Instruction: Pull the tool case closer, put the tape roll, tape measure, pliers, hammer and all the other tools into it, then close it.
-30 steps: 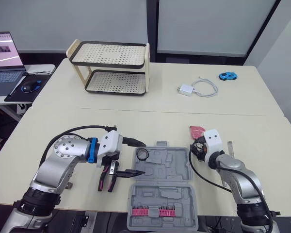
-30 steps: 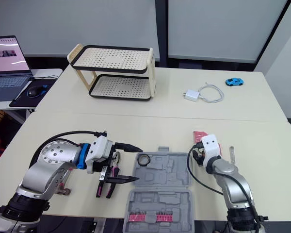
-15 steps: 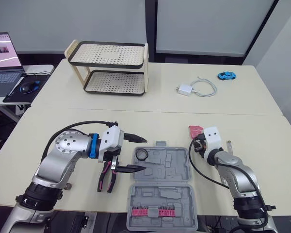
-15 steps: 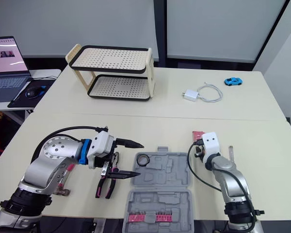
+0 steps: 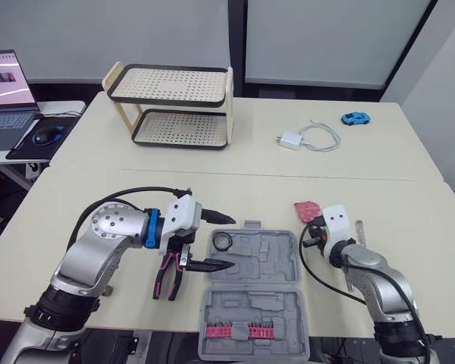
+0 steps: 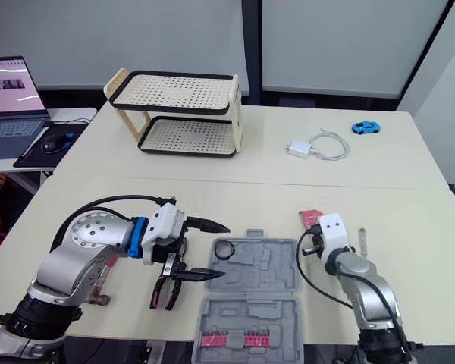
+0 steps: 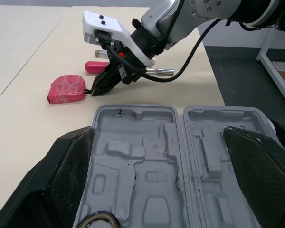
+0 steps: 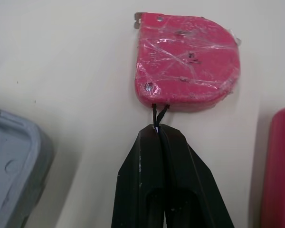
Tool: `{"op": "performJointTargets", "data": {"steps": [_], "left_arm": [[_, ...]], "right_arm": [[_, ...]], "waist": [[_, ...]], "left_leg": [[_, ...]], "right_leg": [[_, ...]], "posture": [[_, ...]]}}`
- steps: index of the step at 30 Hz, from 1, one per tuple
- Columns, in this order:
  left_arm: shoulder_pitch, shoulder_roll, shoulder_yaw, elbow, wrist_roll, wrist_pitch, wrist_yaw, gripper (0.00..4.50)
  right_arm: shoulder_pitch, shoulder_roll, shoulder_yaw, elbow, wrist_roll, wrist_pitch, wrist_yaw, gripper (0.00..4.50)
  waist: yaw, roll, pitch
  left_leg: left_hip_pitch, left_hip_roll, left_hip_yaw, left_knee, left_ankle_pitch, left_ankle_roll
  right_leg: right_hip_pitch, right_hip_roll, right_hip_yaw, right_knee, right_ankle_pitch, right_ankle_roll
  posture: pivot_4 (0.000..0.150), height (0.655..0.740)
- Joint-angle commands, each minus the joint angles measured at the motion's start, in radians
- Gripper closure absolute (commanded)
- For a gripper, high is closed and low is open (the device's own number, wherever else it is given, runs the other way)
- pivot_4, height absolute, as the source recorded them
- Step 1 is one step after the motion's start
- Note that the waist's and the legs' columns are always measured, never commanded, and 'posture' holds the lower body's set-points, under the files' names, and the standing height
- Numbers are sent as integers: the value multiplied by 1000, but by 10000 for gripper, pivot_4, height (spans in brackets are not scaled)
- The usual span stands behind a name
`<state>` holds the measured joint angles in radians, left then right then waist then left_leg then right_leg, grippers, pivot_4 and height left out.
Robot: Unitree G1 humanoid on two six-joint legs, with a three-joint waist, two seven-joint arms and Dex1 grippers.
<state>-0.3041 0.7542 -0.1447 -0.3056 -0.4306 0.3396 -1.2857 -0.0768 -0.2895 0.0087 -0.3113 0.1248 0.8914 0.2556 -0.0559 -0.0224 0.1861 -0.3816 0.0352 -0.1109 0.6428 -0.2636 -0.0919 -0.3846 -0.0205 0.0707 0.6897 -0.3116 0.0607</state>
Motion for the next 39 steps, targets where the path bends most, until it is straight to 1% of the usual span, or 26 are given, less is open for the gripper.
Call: {"op": "performJointTargets", "data": {"steps": [1,5,12,24,30,39], "left_arm": [[14,27,-7,-54,0,-14,-20,0],[12,31,-14,-63,-1,-9,-25,0],[22,43,-24,-81,-13,2,-50,0],[132,54,-39,-64,-2,-133,-154,0],[161,55,-53,-63,6,-183,-184,0],[176,61,-58,-90,3,-182,-189,0]], "right_arm": [[68,-39,-47,-128,28,64,16,44890],[146,-56,-73,-227,54,118,26,44890],[327,-87,-84,-421,112,215,55,44890],[632,-93,-119,-575,150,232,61,44890],[688,-87,-93,-616,177,245,60,44890],[744,-97,-84,-647,201,264,62,44890]], "waist": [[1,1,0],[1,1,0],[2,1,0],[5,2,-1],[5,3,-1],[7,3,-1]], "left_leg": [[0,0,0,0,0,0],[0,0,0,0,0,0],[0,0,0,0,0,0],[0,0,1,0,0,0],[0,0,1,0,0,0],[0,0,1,0,0,0]], "right_leg": [[0,0,0,0,0,0],[0,0,0,0,0,0],[0,0,0,0,0,0],[0,0,1,-1,-1,0],[0,0,1,-2,-1,0],[0,0,1,-2,-1,0]], "posture": [[1500,7350],[1500,7350],[1500,7350],[1500,7350],[1500,7350],[1500,7350]]}}
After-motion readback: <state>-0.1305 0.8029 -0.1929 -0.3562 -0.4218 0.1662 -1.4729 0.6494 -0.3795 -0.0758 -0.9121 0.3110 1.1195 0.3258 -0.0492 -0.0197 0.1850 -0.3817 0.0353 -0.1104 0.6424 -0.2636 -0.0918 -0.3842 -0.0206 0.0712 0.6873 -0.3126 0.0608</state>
